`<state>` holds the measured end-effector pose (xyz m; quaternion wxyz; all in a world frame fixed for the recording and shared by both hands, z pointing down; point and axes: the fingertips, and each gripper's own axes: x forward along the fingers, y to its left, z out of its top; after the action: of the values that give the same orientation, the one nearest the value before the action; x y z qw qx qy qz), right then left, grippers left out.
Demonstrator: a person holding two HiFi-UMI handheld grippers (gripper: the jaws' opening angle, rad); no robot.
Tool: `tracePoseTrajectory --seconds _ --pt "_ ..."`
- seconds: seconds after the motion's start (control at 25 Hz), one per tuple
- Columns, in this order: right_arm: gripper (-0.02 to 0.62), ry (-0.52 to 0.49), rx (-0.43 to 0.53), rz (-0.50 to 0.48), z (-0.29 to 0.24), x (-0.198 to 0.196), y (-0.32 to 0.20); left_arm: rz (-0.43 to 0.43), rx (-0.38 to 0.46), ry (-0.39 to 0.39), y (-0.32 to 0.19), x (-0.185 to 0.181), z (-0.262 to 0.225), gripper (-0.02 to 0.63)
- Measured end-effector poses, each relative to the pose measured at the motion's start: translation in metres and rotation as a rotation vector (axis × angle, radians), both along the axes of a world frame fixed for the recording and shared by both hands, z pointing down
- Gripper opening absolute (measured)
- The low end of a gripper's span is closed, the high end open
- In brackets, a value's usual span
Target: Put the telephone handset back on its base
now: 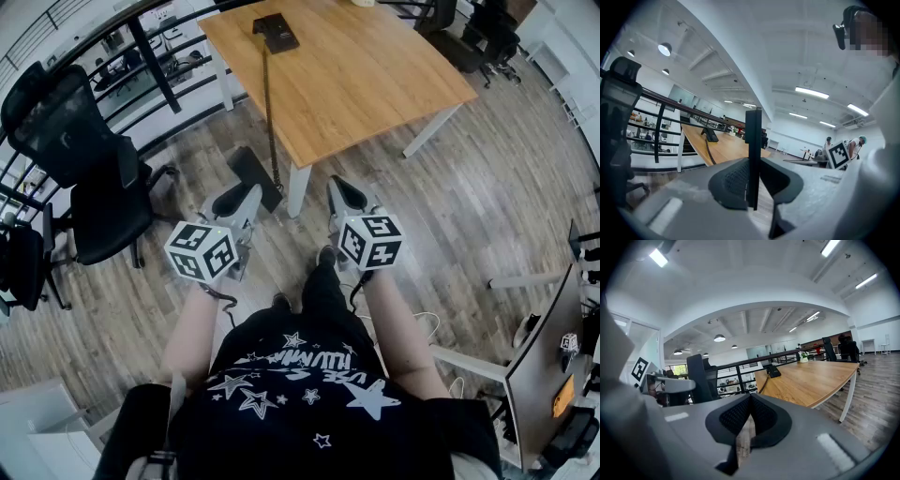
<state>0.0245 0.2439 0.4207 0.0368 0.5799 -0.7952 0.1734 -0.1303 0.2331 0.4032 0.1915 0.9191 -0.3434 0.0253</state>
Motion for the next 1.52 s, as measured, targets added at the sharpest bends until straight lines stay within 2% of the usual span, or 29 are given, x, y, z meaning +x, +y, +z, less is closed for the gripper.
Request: tracePoseTrajectory --seconds 0.36,0.6,0.76,1.04,1.28,1.52 --pt "-0.002 0.019 -0.006 -0.024 0.005 -0.004 -0.009 -0.009 0.010 0.009 -0.006 -0.002 0.002 0.077" --pt "-0.002 0.038 -0.002 -0.046 0.000 -0.002 -0.040 -0.034 0.000 0.029 -0.026 -0.001 0.004 0.077" --pt "-0.002 0.010 -0.014 -0.037 0.003 0.010 -0.059 -0.039 -0.015 0.026 -0.040 0.004 0.005 0.077" --pt "-0.002 -0.061 -0.040 -0.038 0.016 0.053 -0.138 -0.049 -0.035 0.039 -0.100 0.033 -0.002 0.077" --pt "-0.002 -0.089 -0.029 -0.088 0.014 0.086 -0.220 -0.054 -0.042 0.044 -0.173 0.072 -0.009 0.077" --pt "-0.002 -0.103 -0.016 -0.143 0.006 0.108 -0.275 -0.078 -0.041 0.022 -0.224 0.106 -0.012 0.077"
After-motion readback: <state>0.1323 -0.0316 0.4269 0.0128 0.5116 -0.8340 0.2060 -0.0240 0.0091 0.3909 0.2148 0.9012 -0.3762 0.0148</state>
